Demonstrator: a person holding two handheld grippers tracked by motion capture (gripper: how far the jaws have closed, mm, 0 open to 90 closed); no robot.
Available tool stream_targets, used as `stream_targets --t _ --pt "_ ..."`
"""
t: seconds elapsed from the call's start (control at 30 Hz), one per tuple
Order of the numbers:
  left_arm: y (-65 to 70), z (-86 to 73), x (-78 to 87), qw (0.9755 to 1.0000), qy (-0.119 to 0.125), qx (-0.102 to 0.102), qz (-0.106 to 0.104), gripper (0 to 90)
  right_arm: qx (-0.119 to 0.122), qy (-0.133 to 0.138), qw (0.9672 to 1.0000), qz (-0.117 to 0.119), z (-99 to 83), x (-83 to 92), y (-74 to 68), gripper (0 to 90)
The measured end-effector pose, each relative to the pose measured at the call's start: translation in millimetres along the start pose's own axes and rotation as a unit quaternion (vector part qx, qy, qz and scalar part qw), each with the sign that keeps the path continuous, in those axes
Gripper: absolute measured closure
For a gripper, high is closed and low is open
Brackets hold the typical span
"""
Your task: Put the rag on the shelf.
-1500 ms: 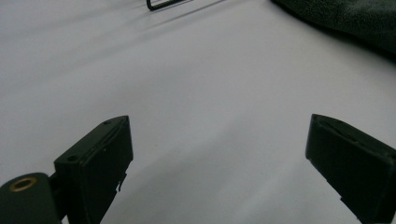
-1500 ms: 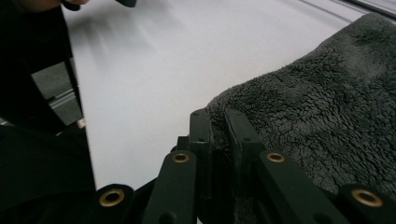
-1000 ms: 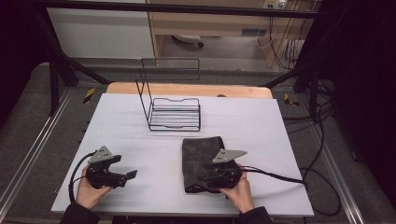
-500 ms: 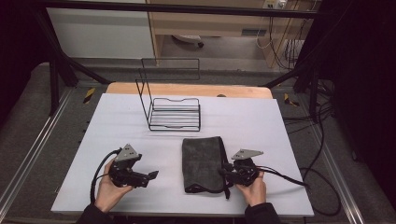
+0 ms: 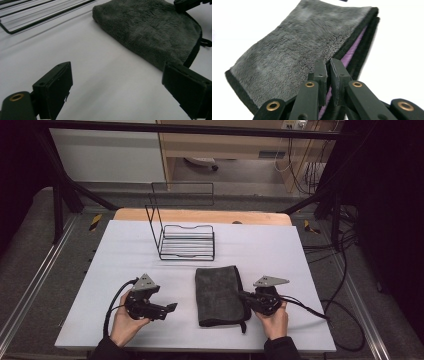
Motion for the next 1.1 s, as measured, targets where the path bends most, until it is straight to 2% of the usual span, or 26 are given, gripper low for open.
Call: stream_targets --t 0.07,0.17,0.3,0.33,0.4,0.43,0.47,0.57,0.67,0.73,0.77,0.93,1.1 --pt "8.6 4.4 -6.0 0.9999 -0.001 0.006 -0.01 11.4 0.005 -0.007 0.9999 -0.015 -0.1 -2.9 2.7 83.6" --pt "15.5 7.0 -12.0 0.9998 -0.006 0.011 -0.014 14.4 0.011 -0.026 0.9991 -0.031 -2.4 -8.2 4.5 81.3" --pt "30.4 11.6 -25.7 0.9994 -0.014 0.019 -0.027 16.0 0.011 -0.021 0.9991 -0.035 0.1 -6.6 6.1 75.2" --pt "33.8 12.8 -29.2 0.9992 -0.016 0.021 -0.031 18.0 0.01 -0.006 0.9992 -0.037 3.8 -5.4 8.6 66.6" --pt "40.7 15.2 -36.7 0.9989 -0.02 0.028 -0.032 19.0 0.006 -0.004 0.9993 -0.037 5.2 -6.4 10.1 63.8" --pt "44.0 16.5 -40.4 0.9988 -0.022 0.029 -0.033 21.0 0.005 -0.004 0.9993 -0.037 5.5 -12.1 12.3 53.1" --pt "47.3 17.6 -44.2 0.9987 -0.024 0.03 -0.033 22.2 0.006 -0.007 0.9991 -0.04 4.3 -15.2 12.6 51.9" --pt "57.6 18.5 -55.6 0.9983 -0.033 0.032 -0.035 24.9 0.012 -0.015 0.999 -0.04 1.1 -18.6 12.9 50.0" --pt "66.8 16.3 -66.0 0.9979 -0.05 0.029 -0.031 29.7 0.005 -0.015 0.9993 -0.033 -3.1 -15.7 13.1 50.2" --pt "70.8 13.7 -70.2 0.9976 -0.056 0.025 -0.032 35.9 0.003 -0.019 0.9995 -0.027 -8.5 -12.9 14.2 51.2" --pt "72.1 12.3 -71.7 0.9974 -0.056 0.029 -0.036 35.9 0.003 -0.019 0.9995 -0.027 -8.5 -12.9 14.2 51.2" --pt "72.6 5.7 -77.1 0.9951 -0.064 0.054 -0.052 47.9 -0.001 -0.023 0.9997 -0.011 -11.4 -14.9 14.9 57.8" --pt "73.7 3.0 -78.5 0.994 -0.064 0.063 -0.062 57.7 -0.014 -0.03 0.9994 -0.003 -11.8 -16.4 14.6 62.9"
Point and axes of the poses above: each handheld gripper's, and its own axes: x roughly backward along the jaws, z roughly out of its top, y roughly to its right, the point moved 2 cm from there along -x, roughly forward along the jaws, and after that the axes turned 4 degrees about -x, right-handed, at the moved point
